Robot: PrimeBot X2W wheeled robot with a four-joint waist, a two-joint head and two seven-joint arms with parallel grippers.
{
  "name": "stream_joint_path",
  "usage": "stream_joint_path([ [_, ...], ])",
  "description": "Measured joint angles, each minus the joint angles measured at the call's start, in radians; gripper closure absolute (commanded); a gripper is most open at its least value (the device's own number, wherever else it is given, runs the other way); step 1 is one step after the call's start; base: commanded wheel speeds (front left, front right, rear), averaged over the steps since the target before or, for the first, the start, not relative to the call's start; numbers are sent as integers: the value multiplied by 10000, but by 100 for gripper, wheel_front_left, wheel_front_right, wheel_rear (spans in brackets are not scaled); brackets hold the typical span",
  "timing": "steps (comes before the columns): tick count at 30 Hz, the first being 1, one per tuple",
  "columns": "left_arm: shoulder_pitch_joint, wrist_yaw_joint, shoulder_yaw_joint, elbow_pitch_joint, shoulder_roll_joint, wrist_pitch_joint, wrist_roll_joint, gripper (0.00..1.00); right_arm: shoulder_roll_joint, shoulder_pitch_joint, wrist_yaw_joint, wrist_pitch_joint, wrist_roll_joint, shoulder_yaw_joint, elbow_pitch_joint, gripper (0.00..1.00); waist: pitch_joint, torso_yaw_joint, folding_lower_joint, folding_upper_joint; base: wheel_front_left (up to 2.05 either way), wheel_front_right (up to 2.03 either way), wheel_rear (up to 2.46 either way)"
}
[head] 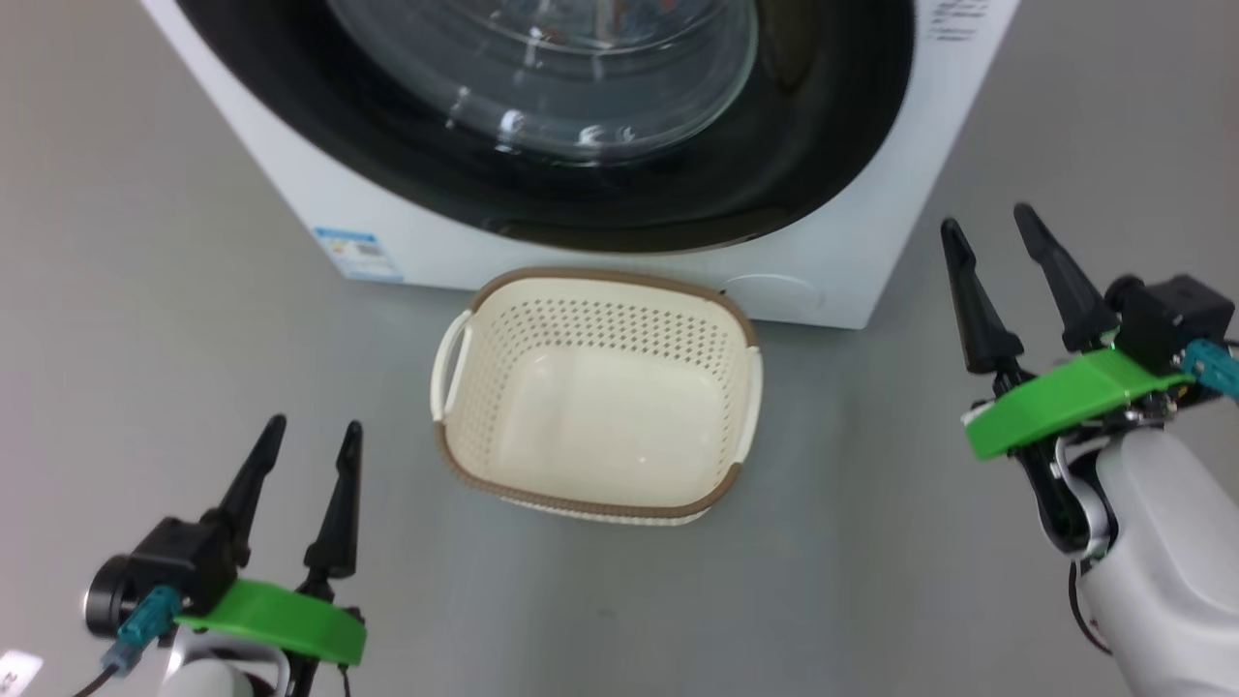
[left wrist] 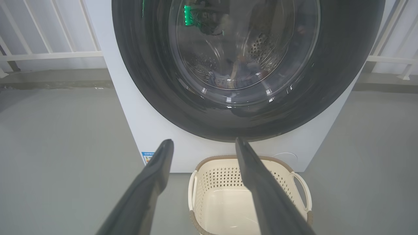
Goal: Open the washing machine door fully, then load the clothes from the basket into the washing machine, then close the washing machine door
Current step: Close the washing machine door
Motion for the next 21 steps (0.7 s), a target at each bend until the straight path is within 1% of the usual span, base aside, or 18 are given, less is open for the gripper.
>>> stream_joint_path([
  [9,795,0,604,174,240,0,82,0,109,1336,-2,0,10,-399,-65,0,-869,-965,0,0,0,0,0],
  [10,795,0,604,174,240,0,82,0,109,1336,-2,0,10,-399,-65,0,-869,-965,0,0,0,0,0],
  [21,1308,0,1363,192,309,0,171,0,148,2486,-2,0,6,-842,-276,0,-1662,-1988,0,0,0,0,0],
])
